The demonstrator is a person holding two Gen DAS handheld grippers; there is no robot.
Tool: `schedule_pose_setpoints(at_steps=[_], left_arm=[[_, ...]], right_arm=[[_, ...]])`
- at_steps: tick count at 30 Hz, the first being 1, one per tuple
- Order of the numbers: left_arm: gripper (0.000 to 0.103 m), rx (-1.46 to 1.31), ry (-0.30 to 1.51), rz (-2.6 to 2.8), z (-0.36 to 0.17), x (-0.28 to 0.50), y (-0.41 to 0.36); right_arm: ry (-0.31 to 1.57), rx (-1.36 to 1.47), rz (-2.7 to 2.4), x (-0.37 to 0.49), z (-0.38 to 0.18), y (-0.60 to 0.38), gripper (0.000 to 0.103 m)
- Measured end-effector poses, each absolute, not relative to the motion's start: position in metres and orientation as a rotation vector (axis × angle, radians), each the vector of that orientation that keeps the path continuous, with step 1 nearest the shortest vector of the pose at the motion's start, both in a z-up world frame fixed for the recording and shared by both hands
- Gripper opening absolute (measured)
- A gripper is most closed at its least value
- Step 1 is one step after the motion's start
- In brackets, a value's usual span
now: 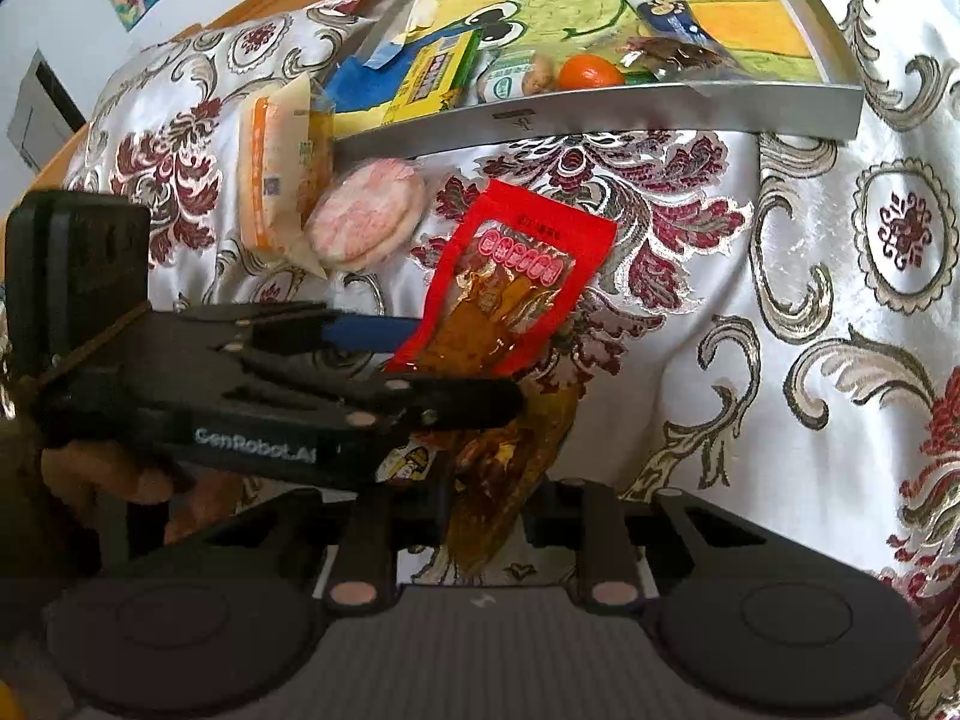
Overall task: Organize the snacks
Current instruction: 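Lift the red pack with the left tool while the right tool lifts the gold pack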
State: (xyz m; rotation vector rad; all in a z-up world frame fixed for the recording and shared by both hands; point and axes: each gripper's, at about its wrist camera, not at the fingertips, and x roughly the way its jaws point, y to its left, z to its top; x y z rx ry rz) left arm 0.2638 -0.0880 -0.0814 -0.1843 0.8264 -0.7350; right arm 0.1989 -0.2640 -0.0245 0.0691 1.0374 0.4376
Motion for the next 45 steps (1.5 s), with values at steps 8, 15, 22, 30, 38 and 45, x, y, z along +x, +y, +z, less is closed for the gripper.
schedule_pose_setpoints(at_steps=[8,15,22,30,38,45], left_arm=[[0.052,-0.164,0.857,-0.656,-0.081,0.27,-0.085],[0.031,-0.116,0.846,-0.581,-0.074,0.253,-0.082],[0.023,-0.193,0.915,-0.519,-0.076,0.237,-0.063],[0.05,-0.147,0.84,-0.55,-0.075,0.233,-0.071],[0.079,0.029,0.785,-0.592,-0.074,0.235,-0.101],[0.076,0.22,0.766,-0.602,-0.085,0.232,-0.126]], right_arm=[[1.028,0.078,0.434,0.201,-0.027,-0.263,0.025],[0.944,0.02,0.413,0.198,-0.021,-0.257,0.018],[0.879,-0.043,0.378,0.19,-0.013,-0.254,0.018],[0.84,0.024,0.338,0.186,-0.003,-0.269,0.018],[0.813,0.067,0.296,0.195,0.003,-0.281,0.018],[0.805,0.104,0.267,0.203,0.002,-0.291,0.018]])
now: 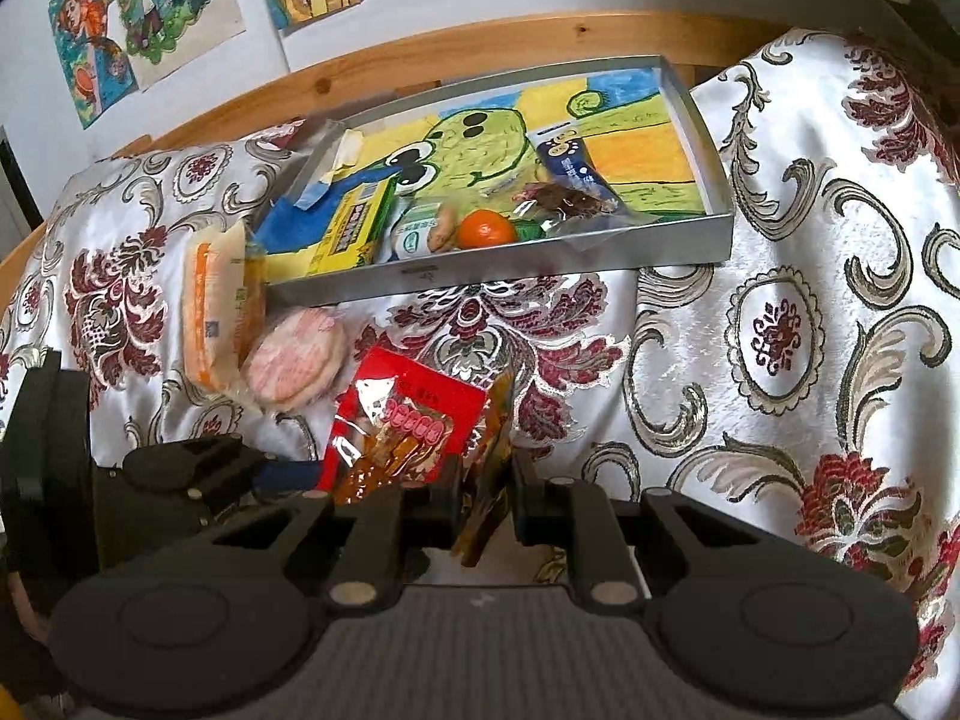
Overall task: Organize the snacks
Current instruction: 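Lift the red pack with the left tool while the right tool lifts the gold pack, then carry the red pack with the left tool toward the tray while the right tool holds the gold pack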
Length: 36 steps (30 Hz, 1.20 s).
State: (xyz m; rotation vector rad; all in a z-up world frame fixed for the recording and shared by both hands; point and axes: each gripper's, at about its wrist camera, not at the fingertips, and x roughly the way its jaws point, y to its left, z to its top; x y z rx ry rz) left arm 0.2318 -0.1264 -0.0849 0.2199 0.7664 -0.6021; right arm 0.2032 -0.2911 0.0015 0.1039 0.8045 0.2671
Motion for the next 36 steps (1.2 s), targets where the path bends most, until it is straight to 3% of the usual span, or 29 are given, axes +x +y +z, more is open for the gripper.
schedule_pose_setpoints(at_steps=[2,8,12,24,36], left_arm=[[0.064,0.243,0.755,-0.599,-0.086,0.231,-0.127],[0.061,0.222,0.747,-0.596,-0.083,0.229,-0.122],[0.047,0.24,0.706,-0.593,-0.075,0.219,-0.125],[0.044,0.201,0.688,-0.565,-0.068,0.214,-0.119],[0.044,0.039,0.512,-0.501,-0.021,0.207,-0.104]], right_arm=[[0.806,0.105,0.271,0.205,0.0,-0.29,0.018],[0.802,0.1,0.279,0.204,-0.002,-0.287,0.018],[0.772,0.079,0.273,0.202,0.0,-0.287,0.018],[0.701,0.053,0.269,0.2,0.007,-0.287,0.018],[0.523,0.084,0.236,0.197,0.022,-0.297,0.018]])
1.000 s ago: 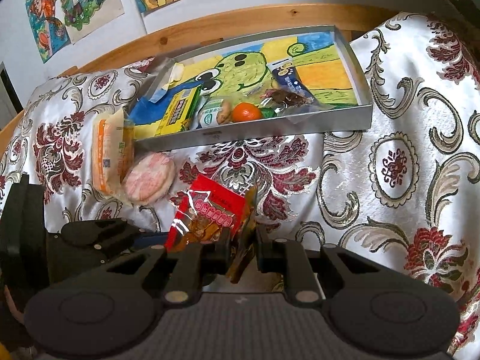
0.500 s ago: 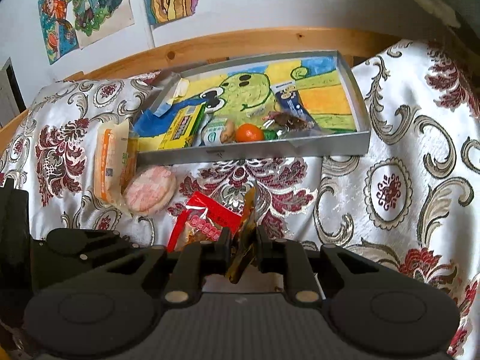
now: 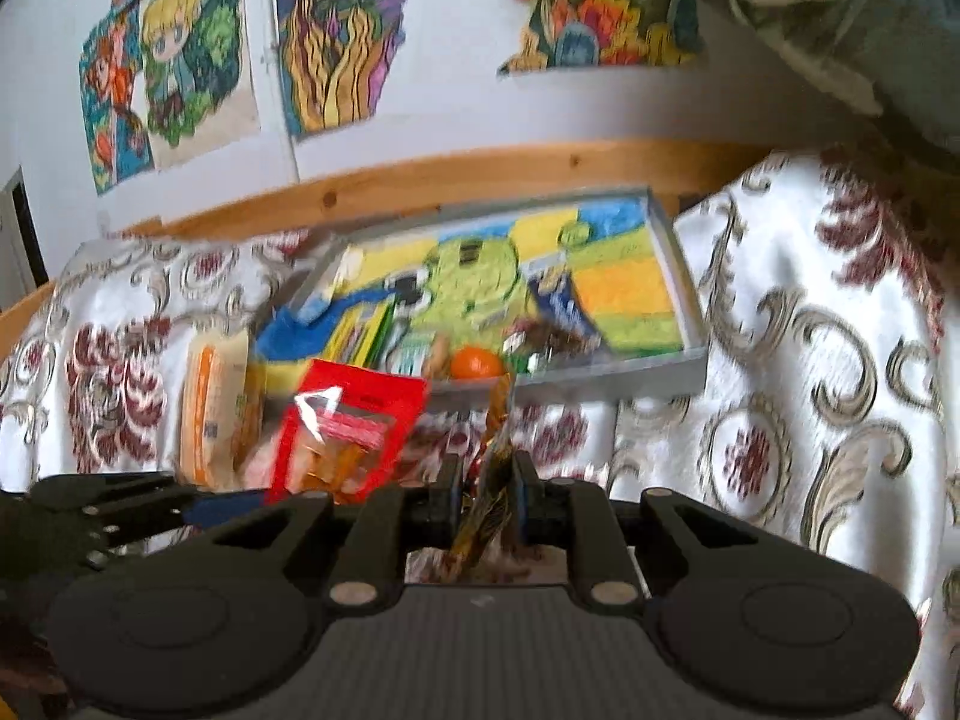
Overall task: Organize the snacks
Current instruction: 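Carry the red pack with the left tool toward the tray while the right tool holds the gold pack, then lower the red pack into the tray with the left tool while the right tool drops the gold pack there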
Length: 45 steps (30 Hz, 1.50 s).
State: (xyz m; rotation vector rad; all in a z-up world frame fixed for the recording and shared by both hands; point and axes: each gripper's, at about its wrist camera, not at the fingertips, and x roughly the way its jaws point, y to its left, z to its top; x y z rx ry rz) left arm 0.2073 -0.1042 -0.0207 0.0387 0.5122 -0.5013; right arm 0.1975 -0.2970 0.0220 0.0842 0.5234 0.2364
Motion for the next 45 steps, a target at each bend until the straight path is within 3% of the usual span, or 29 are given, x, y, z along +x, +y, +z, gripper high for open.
schedule_pose_setpoints(at_steps=[7,13,18,20,31,33,36,41,45], left_arm=[[0.044,-0.008,0.472,-0.452,0.016,0.244,-0.1],[0.044,-0.031,0.488,-0.419,0.015,0.268,-0.096],[0.044,-0.078,0.526,-0.403,0.013,0.279,-0.092],[0.044,-0.07,0.521,-0.4,0.013,0.277,-0.093],[0.044,-0.058,0.534,-0.398,0.008,0.266,-0.089],[0.045,-0.057,0.534,-0.399,0.009,0.265,-0.09],[0.045,-0.054,0.534,-0.398,0.011,0.263,-0.092],[0.045,-0.049,0.52,-0.391,0.018,0.259,-0.091],[0.045,-0.054,0.511,-0.376,0.024,0.261,-0.089]], right_arm=[[0.334,0.08,0.201,0.22,0.037,-0.299,0.013],[0.488,0.112,0.255,0.241,0.024,-0.315,0.017],[0.622,0.045,0.347,0.231,0.023,-0.312,0.058],[0.71,-0.006,0.393,0.228,0.014,-0.304,0.06],[0.968,-0.319,0.453,0.221,-0.041,-0.251,0.061],[0.976,-0.352,0.443,0.22,-0.049,-0.245,0.056],[0.964,-0.355,0.44,0.22,-0.051,-0.24,0.047],[0.905,-0.326,0.43,0.218,-0.039,-0.244,0.045],[0.712,-0.216,0.421,0.21,-0.007,-0.258,0.045]])
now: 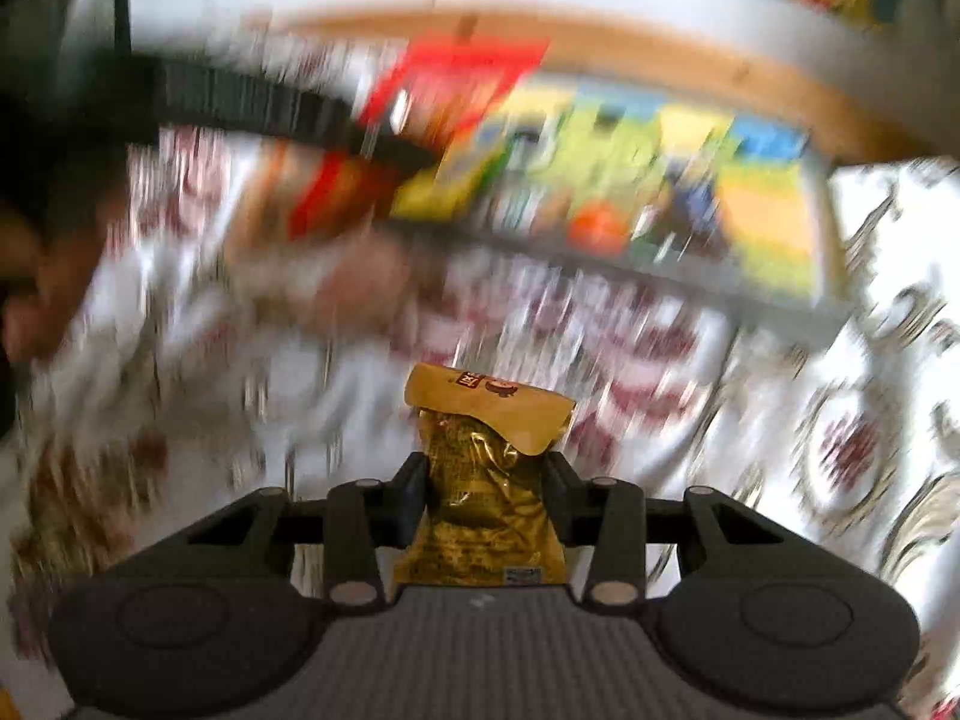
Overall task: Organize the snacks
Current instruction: 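Lower the red pack into the tray with the left tool while the right tool drops the gold pack there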
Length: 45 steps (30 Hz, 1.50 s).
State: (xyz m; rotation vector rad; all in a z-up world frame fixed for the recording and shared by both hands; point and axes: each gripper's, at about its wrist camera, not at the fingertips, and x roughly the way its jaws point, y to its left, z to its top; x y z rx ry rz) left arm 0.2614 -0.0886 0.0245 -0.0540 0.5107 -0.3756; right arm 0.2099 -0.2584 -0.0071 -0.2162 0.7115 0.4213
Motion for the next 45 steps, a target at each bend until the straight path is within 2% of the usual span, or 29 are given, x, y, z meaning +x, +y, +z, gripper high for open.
schedule_pose_setpoints(at_steps=[6,12,25,34,40,43,45], left_arm=[[0.045,-0.067,0.502,-0.348,0.032,0.278,-0.085],[0.045,-0.082,0.515,-0.324,0.031,0.309,-0.088],[0.046,-0.114,0.578,-0.325,0.023,0.385,-0.122],[0.048,-0.102,0.613,-0.294,0.009,0.401,-0.134],[0.057,-0.14,0.653,-0.261,0.008,0.405,-0.128],[0.07,-0.169,0.654,-0.239,0.009,0.402,-0.123],[0.083,-0.178,0.635,-0.224,0.015,0.396,-0.12]], right_arm=[[0.395,-0.102,0.306,0.218,0.024,-0.277,0.046],[0.256,-0.001,0.231,0.249,0.039,-0.299,0.046],[0.294,0.115,0.119,0.317,0.019,-0.333,0.047],[0.352,0.13,0.109,0.334,0.009,-0.335,0.048],[0.373,0.118,0.104,0.337,0.006,-0.332,0.054],[0.367,0.106,0.109,0.334,0.008,-0.33,0.061],[0.354,0.096,0.107,0.331,0.011,-0.328,0.07]])
